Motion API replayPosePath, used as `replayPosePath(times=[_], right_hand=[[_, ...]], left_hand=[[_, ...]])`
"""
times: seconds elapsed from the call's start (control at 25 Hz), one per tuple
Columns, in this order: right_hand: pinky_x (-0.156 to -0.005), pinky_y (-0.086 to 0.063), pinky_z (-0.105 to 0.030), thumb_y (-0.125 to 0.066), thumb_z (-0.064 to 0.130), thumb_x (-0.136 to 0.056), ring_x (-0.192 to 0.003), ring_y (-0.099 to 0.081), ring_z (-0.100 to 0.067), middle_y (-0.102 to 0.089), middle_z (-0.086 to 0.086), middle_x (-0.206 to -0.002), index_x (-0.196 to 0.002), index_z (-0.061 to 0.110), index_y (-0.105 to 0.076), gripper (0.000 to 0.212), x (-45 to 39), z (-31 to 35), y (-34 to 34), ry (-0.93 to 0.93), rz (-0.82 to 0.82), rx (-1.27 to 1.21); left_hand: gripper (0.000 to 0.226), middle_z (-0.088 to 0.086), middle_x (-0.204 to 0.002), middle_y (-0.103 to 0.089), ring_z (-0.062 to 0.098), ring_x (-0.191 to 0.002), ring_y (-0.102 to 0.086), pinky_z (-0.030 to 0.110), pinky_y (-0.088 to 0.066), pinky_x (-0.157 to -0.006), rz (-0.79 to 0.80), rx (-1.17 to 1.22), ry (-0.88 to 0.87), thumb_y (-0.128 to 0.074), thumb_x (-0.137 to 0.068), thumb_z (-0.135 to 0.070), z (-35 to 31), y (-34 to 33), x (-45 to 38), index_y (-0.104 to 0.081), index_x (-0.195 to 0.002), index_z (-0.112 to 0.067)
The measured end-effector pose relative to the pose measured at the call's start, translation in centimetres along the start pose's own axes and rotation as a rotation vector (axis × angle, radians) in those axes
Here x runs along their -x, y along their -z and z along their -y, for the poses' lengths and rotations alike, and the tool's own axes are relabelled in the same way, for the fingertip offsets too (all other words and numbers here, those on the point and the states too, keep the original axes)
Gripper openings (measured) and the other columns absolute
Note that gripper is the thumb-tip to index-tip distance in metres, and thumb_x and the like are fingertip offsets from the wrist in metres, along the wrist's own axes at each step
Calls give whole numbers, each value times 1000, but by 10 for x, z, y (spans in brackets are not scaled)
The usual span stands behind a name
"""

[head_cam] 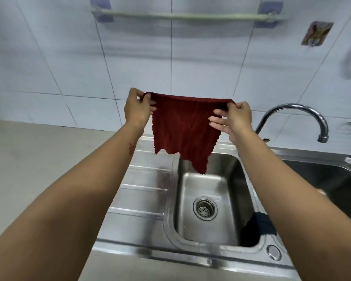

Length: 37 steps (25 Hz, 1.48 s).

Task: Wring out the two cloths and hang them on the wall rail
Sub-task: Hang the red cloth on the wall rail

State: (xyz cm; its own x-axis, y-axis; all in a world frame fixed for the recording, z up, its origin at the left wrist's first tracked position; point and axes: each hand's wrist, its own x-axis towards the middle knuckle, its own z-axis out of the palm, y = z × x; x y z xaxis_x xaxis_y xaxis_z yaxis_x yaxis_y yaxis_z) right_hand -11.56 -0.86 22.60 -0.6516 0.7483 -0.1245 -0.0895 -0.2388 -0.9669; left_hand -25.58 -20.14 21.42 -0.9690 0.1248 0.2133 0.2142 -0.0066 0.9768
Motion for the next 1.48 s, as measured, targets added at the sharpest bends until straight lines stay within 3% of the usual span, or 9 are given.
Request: replayPosePath(times=[0.48,0.64,0.8,0.88,1.0,1.08,1.16,1.32,1.48], right_hand=[[-70,-62,-44,-41,22,-96,-77,-74,-26,-73,-10,-92,-83,22,-39,14,-37,57,-154,346,-51,-33],[-74,-61,-45,-40,21,-94,-78,-73,-18,-72,-4,-91,-79,27,-41,16,-58,97,-193,558,-60,-17],[-68,-50,-41,-34,21,-94,-76,-64,-22,-62,2,-79,-99,25,-48,14,-86,131,-218,881,-169,373],[-74,-44,-32,-33,22,-100,-88,-61,-23,-65,0,-93,-121,19,-50,28,-98,135,-222,971,-133,591],[-105,-37,-35,-38,30,-100,-128,-46,-27,-53,-9,-138,-143,15,-38,45,-125,118,-214,1104,-65,1086],[-110,-31,-40,-39,39,-98,-128,-44,-32,-52,-13,-136,-140,11,-42,51,-140,105,-208,1186,-119,1372],[-103,-32,-41,-34,50,-98,-116,-49,-32,-59,-10,-120,-124,12,-55,51,-144,106,-212,1173,-189,1474],[-92,-27,-50,-14,67,-91,-113,-39,-28,-59,-1,-89,-97,29,-63,62,-137,141,-233,700,-216,1611],[-90,-34,-51,-29,66,-90,-105,-50,-34,-54,-9,-109,-114,24,-50,52,-138,138,-228,844,-276,1506]], left_hand=[[13,8,-91,-70,23,-85,-70,44,-55,-86,-86,15,-268,-47,-93,-23,-66,52,-133,-44,-81,-27],[4,-5,-81,-60,15,-74,-57,29,-47,-75,-155,-125,-485,-45,-96,-21,-105,50,-170,-44,-92,-19],[15,-6,-82,-60,13,-72,-54,23,-38,-64,-151,-194,-601,-42,-98,-22,-139,38,-205,-49,-105,-10],[23,-1,-92,-61,17,-80,-56,20,-34,-64,-114,-286,-636,-42,-99,-22,-143,30,-219,-48,-116,-7],[36,7,-125,-57,26,-111,-58,23,-41,-85,43,-479,-709,-43,-99,-25,-121,23,-242,-44,-132,-10],[41,11,-138,-47,29,-126,-46,33,-37,-103,49,-777,-817,-43,-99,-29,-99,22,-254,-46,-136,-11],[41,14,-127,-53,34,-118,-48,42,-35,-100,-14,-1019,-886,-37,-100,-37,-92,21,-258,-53,-128,-12],[42,14,-106,-62,33,-109,-48,46,-27,-96,74,-1205,-665,-20,-101,-45,-119,14,-263,-47,-114,-15],[42,16,-105,-57,35,-103,-49,47,-30,-91,-32,-1174,-738,-25,-101,-45,-116,13,-261,-47,-111,-12]])
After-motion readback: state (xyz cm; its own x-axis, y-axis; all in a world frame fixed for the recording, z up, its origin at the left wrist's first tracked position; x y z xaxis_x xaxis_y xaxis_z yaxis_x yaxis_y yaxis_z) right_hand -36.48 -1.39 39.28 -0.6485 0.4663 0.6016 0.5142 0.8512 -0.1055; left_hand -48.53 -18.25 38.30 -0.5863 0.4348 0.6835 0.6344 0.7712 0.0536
